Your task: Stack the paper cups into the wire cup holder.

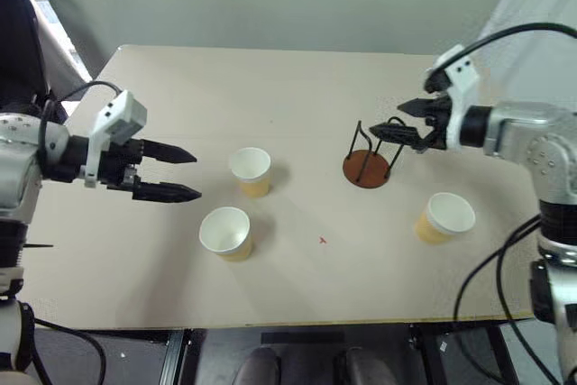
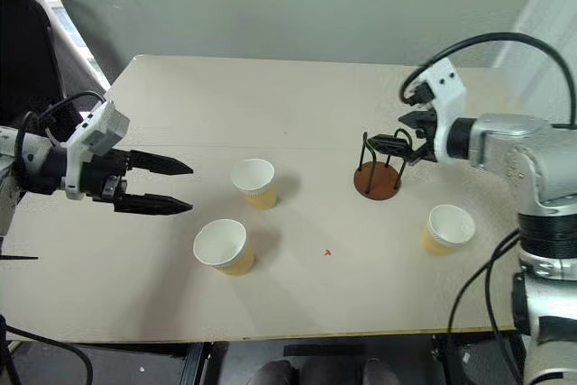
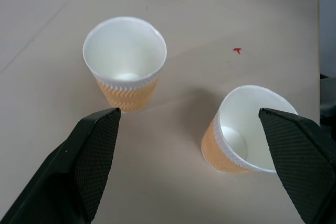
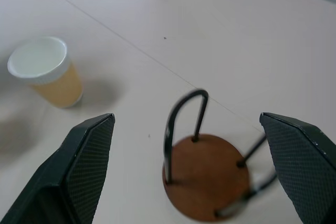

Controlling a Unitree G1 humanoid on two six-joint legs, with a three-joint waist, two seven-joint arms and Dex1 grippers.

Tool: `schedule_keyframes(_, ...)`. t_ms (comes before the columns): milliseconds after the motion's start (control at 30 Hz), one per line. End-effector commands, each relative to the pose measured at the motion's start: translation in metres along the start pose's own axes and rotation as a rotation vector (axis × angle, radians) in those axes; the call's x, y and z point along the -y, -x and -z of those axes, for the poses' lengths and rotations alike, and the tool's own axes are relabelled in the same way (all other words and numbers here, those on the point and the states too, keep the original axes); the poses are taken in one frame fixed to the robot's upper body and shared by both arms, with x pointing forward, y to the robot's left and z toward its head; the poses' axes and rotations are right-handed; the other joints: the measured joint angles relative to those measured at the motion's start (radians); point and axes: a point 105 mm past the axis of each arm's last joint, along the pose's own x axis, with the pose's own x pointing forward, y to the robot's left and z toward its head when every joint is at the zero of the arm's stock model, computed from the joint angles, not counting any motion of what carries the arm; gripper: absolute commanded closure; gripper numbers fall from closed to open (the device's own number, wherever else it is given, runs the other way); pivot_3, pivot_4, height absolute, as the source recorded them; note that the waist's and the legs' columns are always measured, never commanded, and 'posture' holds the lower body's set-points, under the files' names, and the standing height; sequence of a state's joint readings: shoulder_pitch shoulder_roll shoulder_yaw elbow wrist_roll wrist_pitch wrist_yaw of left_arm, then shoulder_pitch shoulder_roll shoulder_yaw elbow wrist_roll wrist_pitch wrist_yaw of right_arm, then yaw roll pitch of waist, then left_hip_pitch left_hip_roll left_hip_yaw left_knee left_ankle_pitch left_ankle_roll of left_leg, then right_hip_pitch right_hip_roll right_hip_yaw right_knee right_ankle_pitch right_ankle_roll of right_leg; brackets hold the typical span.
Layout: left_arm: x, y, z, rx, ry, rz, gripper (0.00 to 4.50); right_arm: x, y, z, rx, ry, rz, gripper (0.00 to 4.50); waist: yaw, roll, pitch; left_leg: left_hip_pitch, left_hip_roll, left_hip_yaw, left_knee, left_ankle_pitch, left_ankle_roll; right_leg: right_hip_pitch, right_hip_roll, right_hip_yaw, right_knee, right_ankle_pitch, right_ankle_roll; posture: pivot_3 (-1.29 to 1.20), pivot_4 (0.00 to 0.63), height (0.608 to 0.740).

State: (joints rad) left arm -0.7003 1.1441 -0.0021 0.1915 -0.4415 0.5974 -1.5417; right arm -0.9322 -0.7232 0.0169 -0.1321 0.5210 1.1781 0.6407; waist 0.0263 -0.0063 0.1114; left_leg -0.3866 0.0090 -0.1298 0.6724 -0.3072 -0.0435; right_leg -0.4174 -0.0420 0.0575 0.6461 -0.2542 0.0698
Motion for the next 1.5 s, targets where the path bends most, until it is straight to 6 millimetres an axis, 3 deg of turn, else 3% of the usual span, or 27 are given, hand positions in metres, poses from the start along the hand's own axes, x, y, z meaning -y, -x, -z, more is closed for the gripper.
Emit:
schedule_keyframes(33, 0.004, 0.006, -0.009, 0.03, -0.034, -0.023, 0.0, -0.001, -0.003, -0.003, -0.015, 0.022, 0.062, 0.02, 0.002, 0.0, 0.0, 0.0, 0.0, 0.0, 0.0, 0.0, 0.0, 0.0, 0.0, 0.0, 0.0, 0.0, 0.0, 0.0, 0.15, 0.74)
schedule_keyframes(433, 0.01, 0.005, -0.001, 0.03, -0.017, -0.035, 0.0, -0.003, -0.026, 0.021, -0.107, 0.002, 0.143, 0.02, 0.001, 0.0, 0.0, 0.0, 0.0, 0.0, 0.001, 0.001, -0.002, -0.002, 0.0, 0.0, 0.001, 0.0, 0.0, 0.0, 0.15, 0.74)
schedule_keyframes(467, 0.01, 0.005, -0.001, 0.03, -0.017, -0.036, 0.0, -0.002, -0.028, 0.022, -0.109, 0.001, 0.151, 0.18, 0.001, 0.0, 0.0, 0.0, 0.0, 0.0, 0.001, 0.001, -0.002, -0.002, 0.0, 0.0, 0.001, 0.0, 0.0, 0.0, 0.15, 0.74)
schedule_keyframes(533, 0.011, 0.005, 0.0, 0.028, -0.014, -0.039, 0.0, 0.0, -0.031, 0.024, -0.115, -0.002, 0.164, 0.59, 0.001, 0.0, 0.0, 0.0, 0.0, 0.0, 0.001, 0.001, -0.002, -0.002, 0.0, 0.0, 0.001, 0.0, 0.0, 0.0, 0.15, 0.74)
schedule_keyframes(833, 0.011, 0.006, 0.0, 0.023, -0.01, -0.052, 0.0, 0.003, -0.037, 0.031, -0.134, 0.022, 0.177, 3.94, 0.001, 0.0, 0.0, 0.0, 0.0, 0.0, 0.001, 0.001, -0.002, -0.002, 0.0, 0.0, 0.0, 0.0, -0.001, 0.0, 0.15, 0.74)
schedule_keyframes(900, 0.01, 0.007, 0.0, 0.021, -0.011, -0.056, 0.0, -0.005, -0.035, 0.03, -0.128, 0.037, 0.111, 4.48, 0.001, 0.0, 0.0, 0.0, 0.0, 0.0, 0.001, 0.001, -0.002, -0.002, 0.0, 0.0, 0.001, 0.0, -0.001, 0.0, 0.15, 0.74)
schedule_keyframes(1033, 0.008, 0.008, -0.002, 0.018, -0.015, -0.059, 0.0, -0.045, -0.014, 0.025, -0.093, 0.111, -0.197, 4.48, 0.006, 0.0, 0.0, -0.002, 0.0, 0.0, 0.0, 0.001, -0.002, -0.002, 0.0, 0.0, 0.0, 0.0, -0.001, 0.0, 0.15, 0.74)
schedule_keyframes(1267, 0.005, 0.007, -0.004, 0.015, -0.023, -0.048, 0.0, -0.108, 0.033, 0.047, -0.118, 0.292, -0.643, 4.48, 0.005, 0.0, 0.0, -0.002, 0.0, 0.0, -0.001, 0.001, -0.003, -0.001, 0.0, 0.0, 0.0, 0.0, -0.001, 0.0, 0.15, 0.74)
schedule_keyframes(1367, 0.004, 0.005, -0.005, 0.014, -0.026, -0.041, 0.0, -0.121, 0.036, 0.059, -0.144, 0.368, -0.719, 4.48, 0.002, -0.001, 0.0, -0.001, 0.0, 0.0, 0.0, 0.001, -0.003, -0.001, 0.0, 0.001, 0.0, 0.0, -0.001, 0.0, 0.15, 0.74)
schedule_keyframes(1500, 0.005, 0.004, -0.007, 0.014, -0.029, -0.035, 0.0, -0.126, 0.03, 0.062, -0.103, 0.464, -0.764, 4.48, -0.005, -0.001, 0.0, 0.003, 0.001, 0.0, 0.001, 0.001, -0.003, 0.001, 0.0, 0.001, 0.001, 0.001, -0.001, 0.0, 0.15, 0.74)
